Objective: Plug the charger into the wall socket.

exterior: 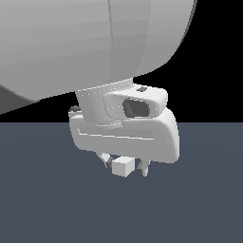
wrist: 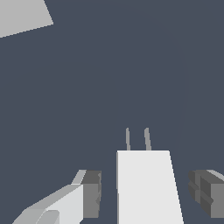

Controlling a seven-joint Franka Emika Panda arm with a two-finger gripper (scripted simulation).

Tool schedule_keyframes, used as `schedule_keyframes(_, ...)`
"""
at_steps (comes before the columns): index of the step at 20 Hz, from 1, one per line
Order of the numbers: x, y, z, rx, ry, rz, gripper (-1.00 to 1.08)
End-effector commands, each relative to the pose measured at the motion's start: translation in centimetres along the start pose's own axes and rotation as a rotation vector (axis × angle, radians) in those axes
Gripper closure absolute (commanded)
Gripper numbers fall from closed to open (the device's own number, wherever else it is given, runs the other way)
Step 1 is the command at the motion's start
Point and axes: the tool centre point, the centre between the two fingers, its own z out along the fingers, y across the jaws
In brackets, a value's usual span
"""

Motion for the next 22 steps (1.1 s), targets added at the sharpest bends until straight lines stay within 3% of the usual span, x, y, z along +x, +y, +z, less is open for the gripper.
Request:
schedule_keyframes(1,0.0,-0.1,0.1,0.002,0.001,-0.001,1.08)
schedule_keyframes(13,0.2,0.1,-0.1,0.002,0.001,-0.005,1.08)
schedule_keyframes(22,2.1,-2.0,-2.3,0.058,0.007,-0.132,1.08)
